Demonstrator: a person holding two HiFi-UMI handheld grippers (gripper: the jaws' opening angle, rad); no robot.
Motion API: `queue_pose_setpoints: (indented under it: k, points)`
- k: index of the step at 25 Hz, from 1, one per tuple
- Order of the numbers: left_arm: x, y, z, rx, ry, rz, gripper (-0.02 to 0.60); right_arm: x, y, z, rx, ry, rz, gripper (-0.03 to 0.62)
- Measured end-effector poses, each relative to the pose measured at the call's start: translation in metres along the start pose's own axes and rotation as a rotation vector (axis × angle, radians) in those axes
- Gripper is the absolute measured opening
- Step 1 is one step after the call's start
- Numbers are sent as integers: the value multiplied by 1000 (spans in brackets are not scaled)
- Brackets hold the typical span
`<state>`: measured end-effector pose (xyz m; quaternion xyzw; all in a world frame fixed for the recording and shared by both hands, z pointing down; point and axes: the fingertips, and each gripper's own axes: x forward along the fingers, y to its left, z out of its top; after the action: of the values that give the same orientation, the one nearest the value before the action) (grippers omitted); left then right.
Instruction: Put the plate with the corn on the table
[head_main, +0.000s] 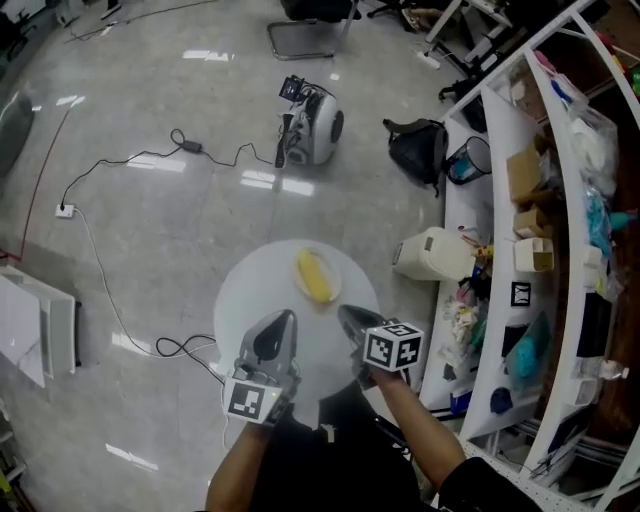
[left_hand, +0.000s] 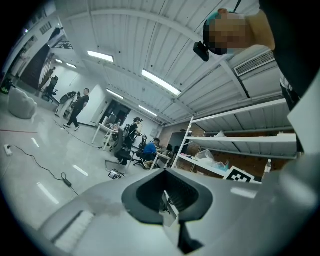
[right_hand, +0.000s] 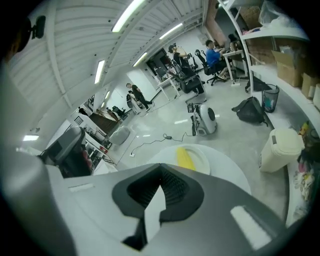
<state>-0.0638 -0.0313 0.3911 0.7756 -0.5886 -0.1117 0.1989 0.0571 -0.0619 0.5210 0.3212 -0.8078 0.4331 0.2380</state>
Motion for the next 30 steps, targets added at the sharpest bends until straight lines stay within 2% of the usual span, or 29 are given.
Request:
queue_pose_setpoints:
  k: [14,24,30]
  points:
    - [-61,-45,44,39,11,-130,5,-79,83,5,-33,-266,-65,9]
    - [-95,-79,56,82,-21,-136,5,-136,107,-7,-70,-406,-89,9]
    - [-105,-106,51,88,-28,-118,5,-170,111,-13,-101,-475,-70,9]
